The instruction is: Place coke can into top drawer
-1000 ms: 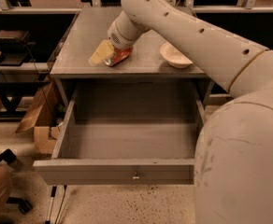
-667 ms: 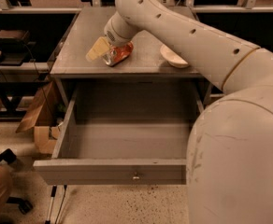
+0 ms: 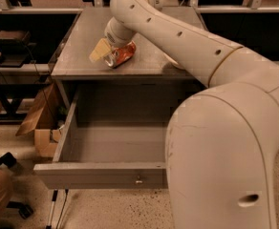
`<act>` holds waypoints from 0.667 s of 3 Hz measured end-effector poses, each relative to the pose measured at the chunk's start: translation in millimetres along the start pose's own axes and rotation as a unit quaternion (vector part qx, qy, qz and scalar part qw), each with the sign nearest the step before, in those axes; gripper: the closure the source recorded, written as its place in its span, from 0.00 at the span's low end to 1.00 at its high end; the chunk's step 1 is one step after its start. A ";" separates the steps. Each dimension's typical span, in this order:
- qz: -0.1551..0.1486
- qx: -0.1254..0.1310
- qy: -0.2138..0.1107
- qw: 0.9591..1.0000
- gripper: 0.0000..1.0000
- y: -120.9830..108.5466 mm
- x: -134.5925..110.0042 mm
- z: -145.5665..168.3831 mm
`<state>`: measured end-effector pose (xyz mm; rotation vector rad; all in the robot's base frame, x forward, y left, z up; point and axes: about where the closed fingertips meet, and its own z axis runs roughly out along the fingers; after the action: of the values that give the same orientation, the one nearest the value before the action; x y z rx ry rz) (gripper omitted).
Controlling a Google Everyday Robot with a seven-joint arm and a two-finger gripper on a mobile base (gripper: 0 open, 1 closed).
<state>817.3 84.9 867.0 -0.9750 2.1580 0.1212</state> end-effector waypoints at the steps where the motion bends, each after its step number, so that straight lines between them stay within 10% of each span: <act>1: 0.001 0.018 0.027 0.999 0.10 -12.0 5.6 12.1; 2: 0.002 0.021 0.033 0.999 0.29 -15.3 5.9 11.4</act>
Offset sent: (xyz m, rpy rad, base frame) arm 0.0279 -0.0372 -0.0145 -0.1443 0.0585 -0.1168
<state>832.0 74.7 858.1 -0.9624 2.2127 0.0453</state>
